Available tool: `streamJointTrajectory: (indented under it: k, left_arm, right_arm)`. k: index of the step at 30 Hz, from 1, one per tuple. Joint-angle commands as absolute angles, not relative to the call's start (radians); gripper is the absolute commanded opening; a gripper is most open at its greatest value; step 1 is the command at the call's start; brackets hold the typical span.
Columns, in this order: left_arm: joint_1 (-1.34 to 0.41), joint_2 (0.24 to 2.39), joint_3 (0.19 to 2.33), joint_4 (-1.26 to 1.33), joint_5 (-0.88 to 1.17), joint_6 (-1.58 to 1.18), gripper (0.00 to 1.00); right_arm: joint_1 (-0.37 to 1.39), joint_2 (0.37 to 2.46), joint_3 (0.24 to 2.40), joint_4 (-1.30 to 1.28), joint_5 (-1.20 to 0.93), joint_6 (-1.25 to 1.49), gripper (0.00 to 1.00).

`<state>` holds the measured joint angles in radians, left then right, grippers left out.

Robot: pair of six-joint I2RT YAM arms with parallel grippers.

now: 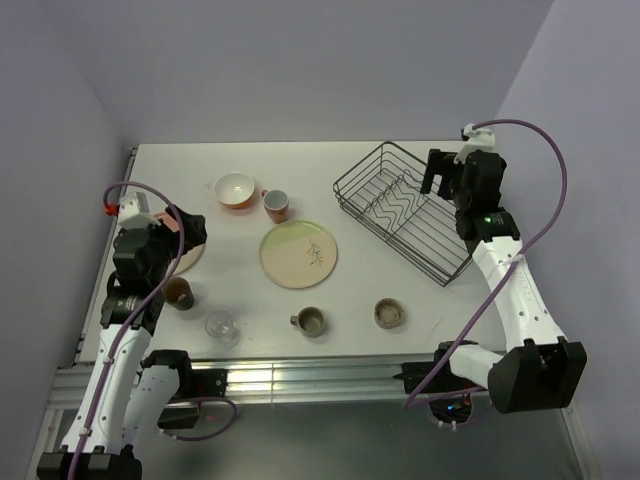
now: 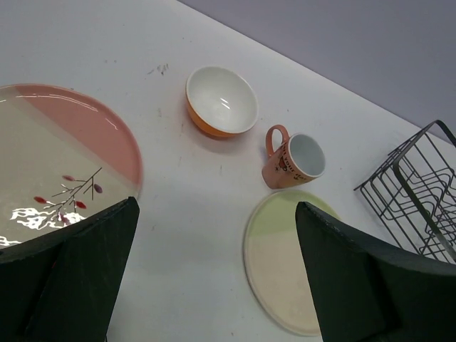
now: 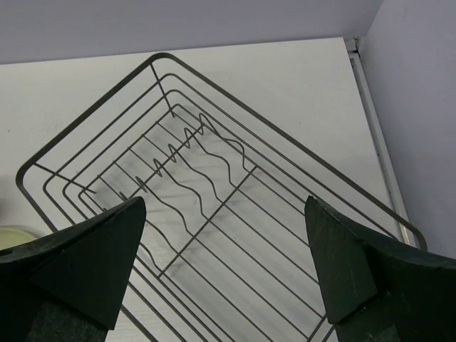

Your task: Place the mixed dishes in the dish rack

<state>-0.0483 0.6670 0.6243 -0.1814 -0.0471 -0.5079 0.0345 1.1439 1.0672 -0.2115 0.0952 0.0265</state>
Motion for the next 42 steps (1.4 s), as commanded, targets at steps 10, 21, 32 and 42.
streamJointTrajectory:
  k: [10,21,32,42]
  left_arm:
    - [-0.048,0.715,0.69,-0.173,0.126,-0.517,0.99]
    - [-0.248,1.029,0.843,-0.268,0.011,-0.787,0.98]
    - [-0.351,1.477,1.095,-0.258,-0.172,-0.983,0.77]
    - [-0.351,1.759,1.368,-0.328,-0.146,-0.919,0.7]
  right_arm:
    - [0.121,1.14,1.157,-0.409,-0.276,-0.364,1.0]
    - [0.114,1.321,1.229,-0.548,-0.813,-0.305,1.0]
    - [0.114,1.328,1.16,-0.391,-0.943,-0.245,0.97]
    - [0.109,1.324,1.127,-0.38,-0.923,-0.245,0.96]
